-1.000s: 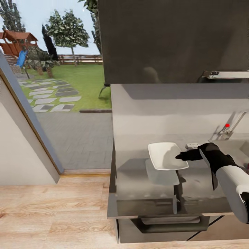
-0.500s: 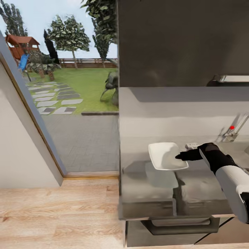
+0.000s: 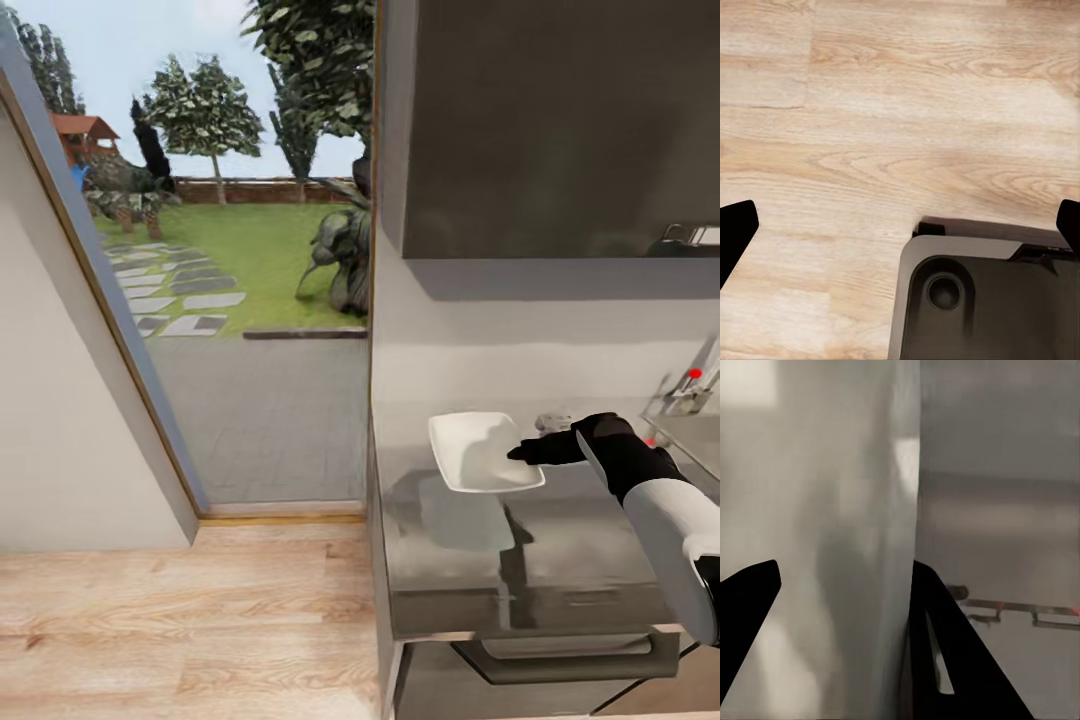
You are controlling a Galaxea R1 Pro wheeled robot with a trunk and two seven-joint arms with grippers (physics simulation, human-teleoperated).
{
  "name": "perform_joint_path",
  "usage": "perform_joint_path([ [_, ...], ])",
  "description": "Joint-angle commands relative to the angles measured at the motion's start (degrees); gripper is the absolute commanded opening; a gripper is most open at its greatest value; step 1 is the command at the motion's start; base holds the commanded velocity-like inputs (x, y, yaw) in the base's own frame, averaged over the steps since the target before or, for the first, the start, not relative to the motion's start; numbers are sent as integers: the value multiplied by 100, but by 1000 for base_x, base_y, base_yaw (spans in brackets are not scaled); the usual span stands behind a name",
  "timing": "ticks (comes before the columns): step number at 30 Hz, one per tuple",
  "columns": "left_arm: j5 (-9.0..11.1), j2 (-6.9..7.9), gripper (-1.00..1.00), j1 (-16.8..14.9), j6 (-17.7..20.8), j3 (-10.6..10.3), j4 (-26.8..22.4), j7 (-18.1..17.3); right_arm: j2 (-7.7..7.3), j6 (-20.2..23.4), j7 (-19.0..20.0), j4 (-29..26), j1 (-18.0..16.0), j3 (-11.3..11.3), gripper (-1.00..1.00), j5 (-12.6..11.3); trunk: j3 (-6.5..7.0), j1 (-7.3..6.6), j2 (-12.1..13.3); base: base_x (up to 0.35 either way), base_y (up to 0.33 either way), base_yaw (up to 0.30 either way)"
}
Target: In the kitchen, take the Vidalia onion out of the sink, dice it on the chopping board with the paring knife, put the diced onion into the bowl on the countertop, then place both the paring knife and the chopping board into the sink.
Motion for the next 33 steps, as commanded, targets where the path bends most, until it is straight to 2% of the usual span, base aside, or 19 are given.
perform_joint_path([
  [1, 29, 0, 100, -1, -11, -5, -3, 1, -3, 12, 45, -9, -6, 9, -100, 48, -10, 4, -12, 0, 83, 0],
  [22, 29, 0, 100, -1, -11, -5, -3, 1, 3, 16, 38, -9, -7, 16, -100, 52, -7, 4, -12, 0, 10, 4],
  [33, 29, 0, 100, -1, -11, -5, -3, 1, 6, 18, 40, -9, -5, 18, -100, 54, -7, 4, -12, 0, 0, 149],
])
